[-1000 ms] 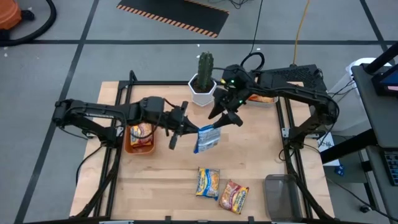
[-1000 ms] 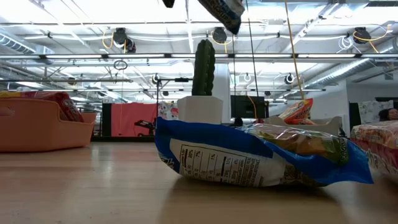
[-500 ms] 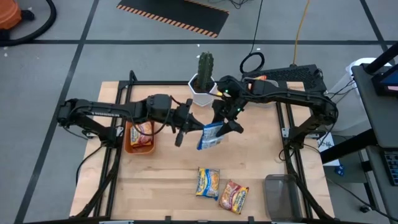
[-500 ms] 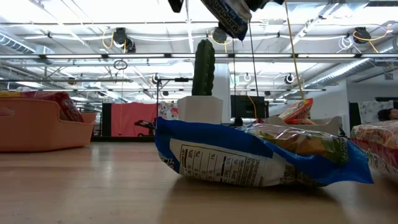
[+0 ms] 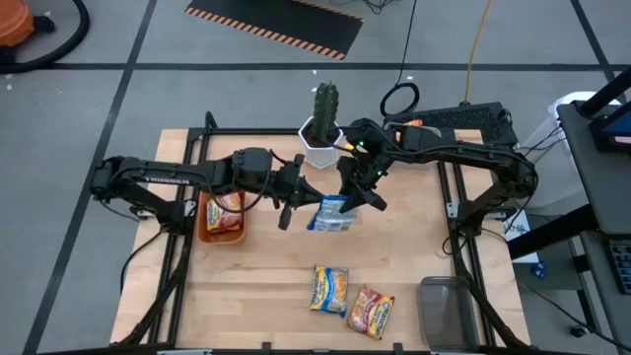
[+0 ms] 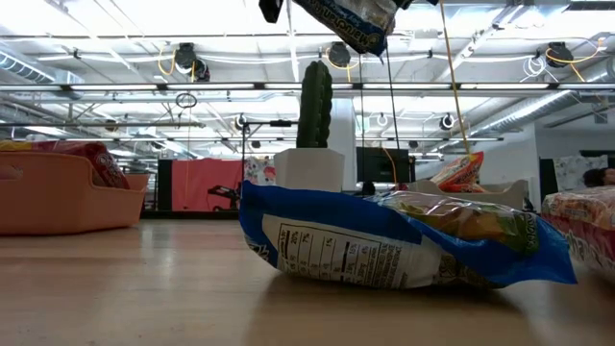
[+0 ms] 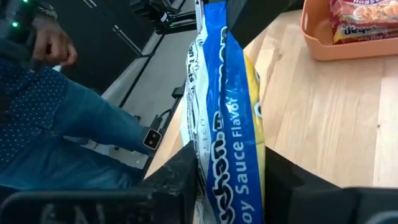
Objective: Sort Maruchan noodles
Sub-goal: Put the top blue noodle pack into the black bin
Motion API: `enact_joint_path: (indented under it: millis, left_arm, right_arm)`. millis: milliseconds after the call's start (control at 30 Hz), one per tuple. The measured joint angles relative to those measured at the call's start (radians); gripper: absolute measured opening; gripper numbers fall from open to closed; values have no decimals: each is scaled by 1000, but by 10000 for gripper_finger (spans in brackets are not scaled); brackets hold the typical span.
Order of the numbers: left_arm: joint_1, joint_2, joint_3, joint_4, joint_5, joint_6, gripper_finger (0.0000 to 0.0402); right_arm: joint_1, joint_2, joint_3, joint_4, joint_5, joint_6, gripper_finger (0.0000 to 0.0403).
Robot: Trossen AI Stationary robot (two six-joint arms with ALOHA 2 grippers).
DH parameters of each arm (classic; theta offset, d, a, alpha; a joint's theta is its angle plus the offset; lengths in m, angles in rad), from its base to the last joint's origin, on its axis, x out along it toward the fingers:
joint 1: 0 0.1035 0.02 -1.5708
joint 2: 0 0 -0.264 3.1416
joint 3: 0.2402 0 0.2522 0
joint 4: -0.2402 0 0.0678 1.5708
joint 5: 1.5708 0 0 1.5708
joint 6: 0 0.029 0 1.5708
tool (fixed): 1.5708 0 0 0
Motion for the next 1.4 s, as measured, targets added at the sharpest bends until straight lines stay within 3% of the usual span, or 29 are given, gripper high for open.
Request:
enact_joint_path:
  millis: [300, 667, 933, 1100, 1400]
  left_arm:
    - [0, -2, 0, -27, -7, -91, 65]
    - [11, -149, 1, -259, -90, -125, 151]
    - [49, -231, 1, -547, -96, -134, 159]
    - [55, -232, 0, -624, -95, -153, 159]
    - [55, -216, 0, -649, -95, -169, 159]
  right_arm:
    - [44, -16, 0, 4, 95, 100, 106]
    - [73, -129, 0, -36, 223, 202, 101]
    - [131, -276, 0, -92, 237, 131, 103]
    - [195, -349, 1, -93, 242, 128, 104]
    - [324, -442, 1, -157, 368, 355, 103]
